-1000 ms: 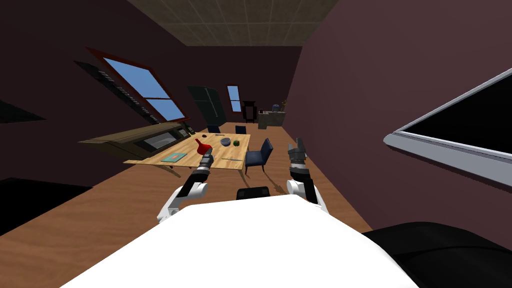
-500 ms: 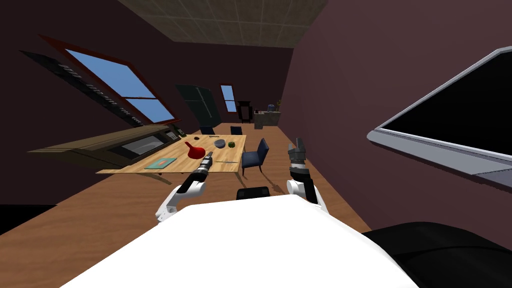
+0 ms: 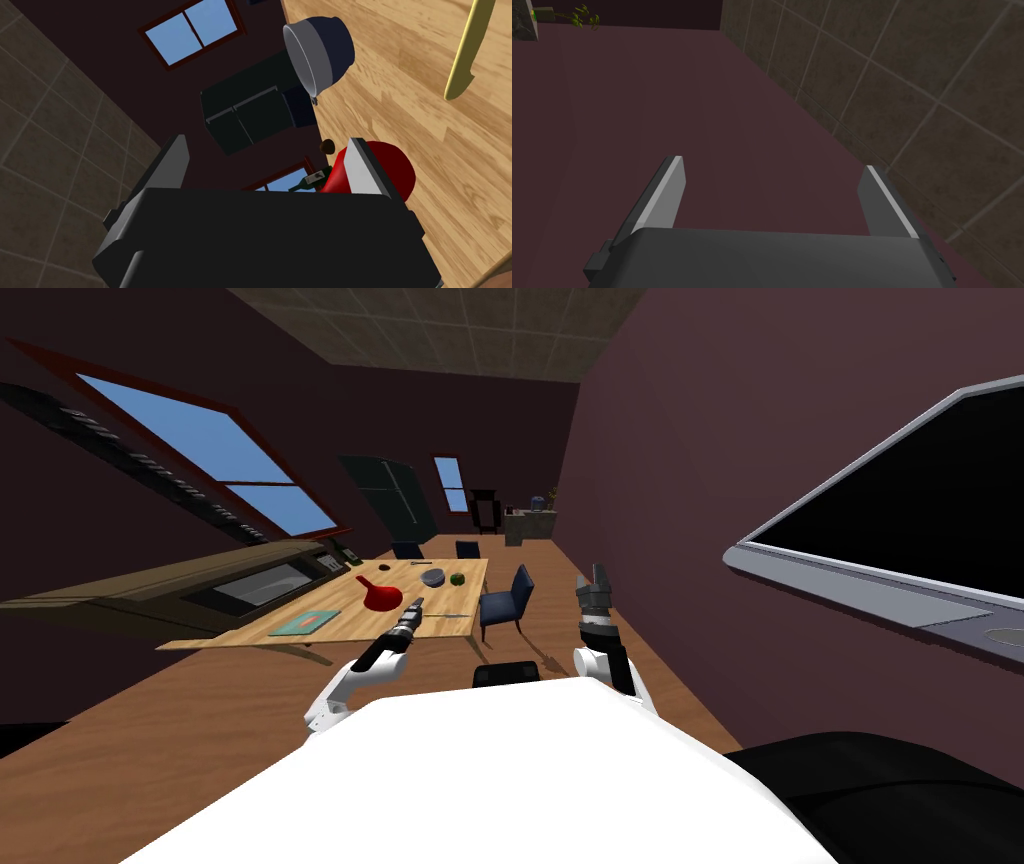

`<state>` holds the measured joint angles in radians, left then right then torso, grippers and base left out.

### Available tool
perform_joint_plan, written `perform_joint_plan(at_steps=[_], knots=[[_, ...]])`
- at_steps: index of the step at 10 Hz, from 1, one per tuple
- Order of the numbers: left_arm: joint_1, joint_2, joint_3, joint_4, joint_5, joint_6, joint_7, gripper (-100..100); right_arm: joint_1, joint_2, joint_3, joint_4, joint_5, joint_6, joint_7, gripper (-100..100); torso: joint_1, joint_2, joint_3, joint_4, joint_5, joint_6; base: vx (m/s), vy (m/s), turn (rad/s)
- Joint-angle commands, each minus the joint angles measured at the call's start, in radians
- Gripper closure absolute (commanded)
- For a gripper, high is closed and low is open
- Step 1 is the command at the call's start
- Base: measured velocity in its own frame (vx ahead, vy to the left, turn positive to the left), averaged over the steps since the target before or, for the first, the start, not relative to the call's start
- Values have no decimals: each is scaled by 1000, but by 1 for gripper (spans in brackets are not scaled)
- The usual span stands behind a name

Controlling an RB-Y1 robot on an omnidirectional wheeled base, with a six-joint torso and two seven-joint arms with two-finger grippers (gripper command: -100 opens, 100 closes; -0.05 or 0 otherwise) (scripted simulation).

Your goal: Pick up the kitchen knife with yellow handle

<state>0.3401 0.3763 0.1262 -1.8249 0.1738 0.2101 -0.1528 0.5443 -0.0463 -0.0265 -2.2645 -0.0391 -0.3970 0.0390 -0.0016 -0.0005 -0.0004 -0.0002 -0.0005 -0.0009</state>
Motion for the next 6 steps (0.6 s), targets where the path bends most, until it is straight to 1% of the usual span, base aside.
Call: perform_joint_plan(at_steps=[1,2,3,4,5,6], knots=[[-13,19,12,36,22,50,-7,-100,0,0,0,0,0,0,0,0,0,0,0,0,0,0,34,-51,-174],[-13,19,12,36,22,69,-7,-100,0,0,0,0,0,0,0,0,-1,-1,0,0,0,1,40,-41,-89],[-13,19,12,36,22,82,-7,-100,0,0,0,0,0,0,0,0,-1,-1,-1,0,0,0,17,-14,19],[-22,37,24,70,45,119,-13,-100,0,0,0,0,0,0,0,0,0,0,0,0,0,0,37,-44,-149],[-22,37,24,70,45,145,-13,-100,0,0,0,0,0,0,0,0,-1,-1,-1,0,0,1,41,-42,-98],[-22,37,24,70,45,152,-13,-100,0,0,0,0,0,0,0,0,-1,-1,-1,0,0,0,19,-15,8]])
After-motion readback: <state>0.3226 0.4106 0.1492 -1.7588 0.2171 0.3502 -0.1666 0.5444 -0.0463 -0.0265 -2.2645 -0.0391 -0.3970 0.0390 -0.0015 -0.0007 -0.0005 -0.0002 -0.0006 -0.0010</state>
